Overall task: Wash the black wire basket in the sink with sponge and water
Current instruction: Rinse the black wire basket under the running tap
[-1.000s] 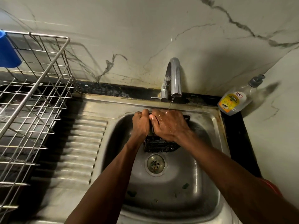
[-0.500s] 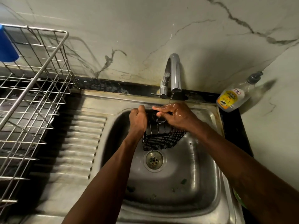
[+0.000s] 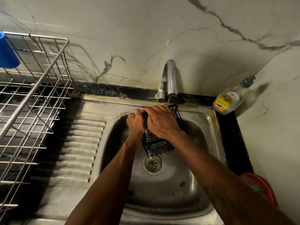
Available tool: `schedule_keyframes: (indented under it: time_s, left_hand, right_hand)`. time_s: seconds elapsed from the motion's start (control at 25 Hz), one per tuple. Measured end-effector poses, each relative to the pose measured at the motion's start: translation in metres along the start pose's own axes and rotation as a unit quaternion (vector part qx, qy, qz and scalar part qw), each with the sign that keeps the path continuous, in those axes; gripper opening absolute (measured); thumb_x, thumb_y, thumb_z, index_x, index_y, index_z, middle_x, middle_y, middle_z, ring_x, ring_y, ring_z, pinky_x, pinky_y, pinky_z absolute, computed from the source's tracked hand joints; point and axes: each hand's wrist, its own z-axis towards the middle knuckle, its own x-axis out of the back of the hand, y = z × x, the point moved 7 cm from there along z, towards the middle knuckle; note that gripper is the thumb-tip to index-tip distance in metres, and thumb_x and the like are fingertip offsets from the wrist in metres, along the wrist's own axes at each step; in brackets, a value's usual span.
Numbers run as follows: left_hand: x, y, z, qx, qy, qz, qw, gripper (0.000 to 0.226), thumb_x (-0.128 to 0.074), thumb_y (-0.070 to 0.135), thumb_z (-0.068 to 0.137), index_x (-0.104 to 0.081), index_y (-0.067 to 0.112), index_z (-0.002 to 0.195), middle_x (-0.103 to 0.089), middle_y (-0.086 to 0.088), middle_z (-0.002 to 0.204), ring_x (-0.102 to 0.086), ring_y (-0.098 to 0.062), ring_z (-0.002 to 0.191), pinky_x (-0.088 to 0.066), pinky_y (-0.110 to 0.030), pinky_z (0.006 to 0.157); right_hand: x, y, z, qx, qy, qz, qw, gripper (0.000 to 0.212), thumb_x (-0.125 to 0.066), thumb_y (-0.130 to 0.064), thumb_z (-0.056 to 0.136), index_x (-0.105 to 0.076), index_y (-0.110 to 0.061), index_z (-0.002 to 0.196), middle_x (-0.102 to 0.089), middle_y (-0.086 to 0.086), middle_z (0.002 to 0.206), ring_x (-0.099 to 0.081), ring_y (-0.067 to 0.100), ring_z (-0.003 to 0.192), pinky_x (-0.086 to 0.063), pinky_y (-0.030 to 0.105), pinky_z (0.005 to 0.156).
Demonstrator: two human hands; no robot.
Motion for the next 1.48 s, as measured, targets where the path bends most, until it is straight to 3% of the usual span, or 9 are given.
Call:
schedule_keyframes:
  time_s: [0.2, 0.4, 0.52, 0.64, 0.88, 1.04, 1.16, 1.32, 1.48]
  left_hand:
    - [0.000, 0.004, -0.021, -0.012, -0.006, 0.003, 1.000, 0.036, -0.041, 0.029, 0.101, -0.057, 0.014, 0.072, -0.055, -0.001, 0.071, -0.053, -0.014, 0.066, -0.043, -0.027, 0.060]
    - [-0.002, 0.009, -0.019, -0.023, -0.011, 0.010, 1.000, 0.037, -0.043, 0.021, 0.101, -0.050, 0.016, 0.065, -0.051, -0.002, 0.064, -0.048, -0.017, 0.063, -0.043, -0.033, 0.061]
    - [0.012, -0.003, -0.005, 0.018, -0.012, -0.058, 0.998, 0.033, -0.049, 0.024, 0.101, -0.060, 0.016, 0.071, -0.060, 0.000, 0.063, -0.053, -0.017, 0.060, -0.043, -0.031, 0.057]
    - [0.006, -0.003, -0.005, 0.000, -0.118, -0.082, 0.990, 0.035, -0.052, 0.035, 0.102, -0.070, 0.006, 0.093, -0.074, -0.010, 0.085, -0.071, -0.020, 0.076, -0.056, -0.023, 0.068]
    - [0.001, 0.042, -0.007, -0.267, -0.132, 0.245, 0.923, 0.059, -0.031, 0.046, 0.105, -0.069, 0.013, 0.076, -0.068, -0.004, 0.065, -0.063, -0.021, 0.057, -0.055, -0.037, 0.061]
    - [-0.006, 0.012, -0.012, -0.152, -0.103, 0.134, 0.974, 0.060, -0.044, 0.044, 0.105, -0.059, 0.005, 0.062, -0.061, -0.020, 0.059, -0.054, -0.023, 0.049, -0.045, -0.035, 0.051]
    - [0.011, -0.014, -0.005, -0.076, -0.027, 0.166, 0.983, 0.055, -0.045, 0.046, 0.104, -0.059, 0.014, 0.061, -0.063, -0.002, 0.060, -0.059, -0.013, 0.053, -0.042, -0.024, 0.049]
    - [-0.015, 0.002, -0.025, -0.073, -0.073, 0.064, 0.993, 0.048, -0.046, 0.039, 0.105, -0.069, 0.012, 0.073, -0.071, -0.007, 0.070, -0.069, -0.019, 0.063, -0.054, -0.027, 0.053]
    - [-0.011, 0.000, -0.006, -0.080, -0.012, 0.121, 0.989, 0.055, -0.042, 0.043, 0.104, -0.067, 0.006, 0.072, -0.070, -0.013, 0.069, -0.067, -0.027, 0.061, -0.053, -0.036, 0.057]
  right_hand:
    - [0.013, 0.028, 0.008, -0.047, 0.048, 0.043, 0.997, 0.075, -0.025, -0.070, 0.101, -0.057, -0.018, 0.057, -0.055, -0.003, 0.054, -0.052, 0.012, 0.051, -0.049, 0.033, 0.065]
    - [0.019, 0.042, 0.011, -0.145, 0.041, 0.009, 0.989, 0.058, -0.032, -0.057, 0.105, -0.059, -0.019, 0.071, -0.053, 0.000, 0.063, -0.056, 0.018, 0.068, -0.040, 0.031, 0.068]
    - [0.016, 0.048, -0.011, -0.072, 0.088, 0.008, 0.993, 0.052, -0.036, -0.062, 0.103, -0.066, -0.027, 0.080, -0.063, -0.005, 0.074, -0.055, 0.011, 0.073, -0.043, 0.034, 0.083]
    - [0.012, 0.061, -0.022, -0.059, 0.025, 0.110, 0.992, 0.054, -0.046, -0.062, 0.100, -0.046, -0.029, 0.057, -0.050, -0.007, 0.055, -0.042, 0.008, 0.048, -0.036, 0.025, 0.059]
    - [0.030, 0.025, 0.008, -0.028, 0.008, -0.087, 0.996, 0.046, -0.035, -0.042, 0.106, -0.041, -0.020, 0.065, -0.038, -0.003, 0.058, -0.042, 0.016, 0.056, -0.035, 0.031, 0.060]
    - [0.019, -0.005, 0.009, 0.005, 0.050, 0.007, 0.999, 0.045, -0.039, -0.030, 0.106, -0.043, -0.025, 0.061, -0.043, -0.005, 0.054, -0.040, 0.009, 0.050, -0.038, 0.031, 0.056]
    - [-0.012, 0.020, -0.007, -0.041, 0.049, 0.187, 0.980, 0.059, -0.034, -0.047, 0.108, -0.058, -0.020, 0.061, -0.056, -0.004, 0.054, -0.052, 0.007, 0.050, -0.038, 0.028, 0.057]
    - [-0.026, 0.040, -0.017, -0.151, 0.082, 0.174, 0.970, 0.066, -0.022, -0.057, 0.107, -0.055, -0.021, 0.061, -0.055, -0.006, 0.055, -0.054, 0.004, 0.051, -0.041, 0.025, 0.055]
    - [-0.032, 0.029, -0.009, -0.095, 0.072, 0.155, 0.981, 0.063, -0.022, -0.044, 0.111, -0.061, -0.020, 0.068, -0.056, -0.002, 0.054, -0.055, 0.010, 0.047, -0.045, 0.026, 0.053]
